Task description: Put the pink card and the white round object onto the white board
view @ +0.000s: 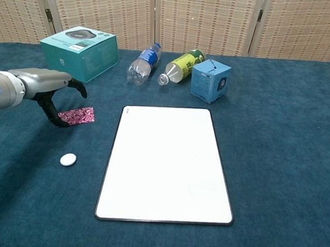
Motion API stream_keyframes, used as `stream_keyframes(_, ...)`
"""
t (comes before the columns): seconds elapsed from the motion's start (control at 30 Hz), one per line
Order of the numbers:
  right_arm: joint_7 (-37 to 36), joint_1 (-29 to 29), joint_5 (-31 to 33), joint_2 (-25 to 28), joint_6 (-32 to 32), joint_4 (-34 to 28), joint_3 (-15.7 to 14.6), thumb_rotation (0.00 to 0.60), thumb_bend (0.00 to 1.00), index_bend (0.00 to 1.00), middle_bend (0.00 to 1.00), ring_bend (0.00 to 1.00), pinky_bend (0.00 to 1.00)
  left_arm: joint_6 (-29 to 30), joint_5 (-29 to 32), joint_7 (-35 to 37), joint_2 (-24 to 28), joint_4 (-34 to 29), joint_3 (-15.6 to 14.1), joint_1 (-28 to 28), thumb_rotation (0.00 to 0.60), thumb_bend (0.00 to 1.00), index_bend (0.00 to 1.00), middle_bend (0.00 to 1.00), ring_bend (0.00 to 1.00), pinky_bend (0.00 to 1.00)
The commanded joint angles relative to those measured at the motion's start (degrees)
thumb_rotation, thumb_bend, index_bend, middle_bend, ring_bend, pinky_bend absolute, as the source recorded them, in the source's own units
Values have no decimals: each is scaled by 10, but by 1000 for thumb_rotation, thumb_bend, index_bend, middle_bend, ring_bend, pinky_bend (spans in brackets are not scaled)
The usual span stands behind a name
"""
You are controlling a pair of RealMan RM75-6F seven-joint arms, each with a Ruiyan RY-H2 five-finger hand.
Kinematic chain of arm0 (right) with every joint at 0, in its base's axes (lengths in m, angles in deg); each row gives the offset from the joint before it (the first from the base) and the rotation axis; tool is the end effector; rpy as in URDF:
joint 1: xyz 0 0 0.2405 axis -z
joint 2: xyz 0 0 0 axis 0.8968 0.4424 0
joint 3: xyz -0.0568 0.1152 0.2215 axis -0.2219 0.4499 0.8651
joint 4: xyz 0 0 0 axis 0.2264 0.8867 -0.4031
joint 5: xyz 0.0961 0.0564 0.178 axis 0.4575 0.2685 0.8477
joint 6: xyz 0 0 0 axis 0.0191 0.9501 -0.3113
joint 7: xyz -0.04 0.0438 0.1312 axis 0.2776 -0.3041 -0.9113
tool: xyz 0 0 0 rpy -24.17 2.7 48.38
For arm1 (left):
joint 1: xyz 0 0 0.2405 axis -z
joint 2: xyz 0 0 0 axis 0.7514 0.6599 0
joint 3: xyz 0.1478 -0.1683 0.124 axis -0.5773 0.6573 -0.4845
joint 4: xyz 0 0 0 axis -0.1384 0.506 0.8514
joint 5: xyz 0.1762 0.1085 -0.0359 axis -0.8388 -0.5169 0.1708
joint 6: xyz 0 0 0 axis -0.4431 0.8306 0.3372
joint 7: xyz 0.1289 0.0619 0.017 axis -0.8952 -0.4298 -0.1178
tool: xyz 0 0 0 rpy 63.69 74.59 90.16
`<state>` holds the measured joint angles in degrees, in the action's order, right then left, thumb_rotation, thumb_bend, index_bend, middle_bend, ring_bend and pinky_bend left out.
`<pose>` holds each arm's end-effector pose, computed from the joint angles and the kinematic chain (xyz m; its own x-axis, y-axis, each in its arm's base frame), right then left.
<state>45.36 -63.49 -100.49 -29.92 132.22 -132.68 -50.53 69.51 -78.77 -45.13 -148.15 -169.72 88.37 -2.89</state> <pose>-0.3269 -0.1530 0.1916 0.4432 0.0315 0.8959 -0.8957 0.0542 0.4413 -0.1811 0.3696 -0.0064 0.5625 0.3593 0.7446 0.8245 -0.1766 -0.5377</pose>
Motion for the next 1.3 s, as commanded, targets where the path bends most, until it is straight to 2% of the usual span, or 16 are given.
stream_keyframes(0.03,-2,1,1,0,0,2,0,600,208,100,115,122,0,8,20,-11,-13,11,-4,11,600,271,230,136,79,0)
stream_keyframes(0.57,-20,4,6,-3,-2,16,-1,600,207,100,115,123,0,7,90,-25,-39,55,-12,40,600,273,257,136,88,0)
stream_keyframes(1.3,-26,5,10,-2,-6,19,0,600,207,100,114,123,0,8,101,-10,-54,74,-19,53,600,292,323,136,100,0)
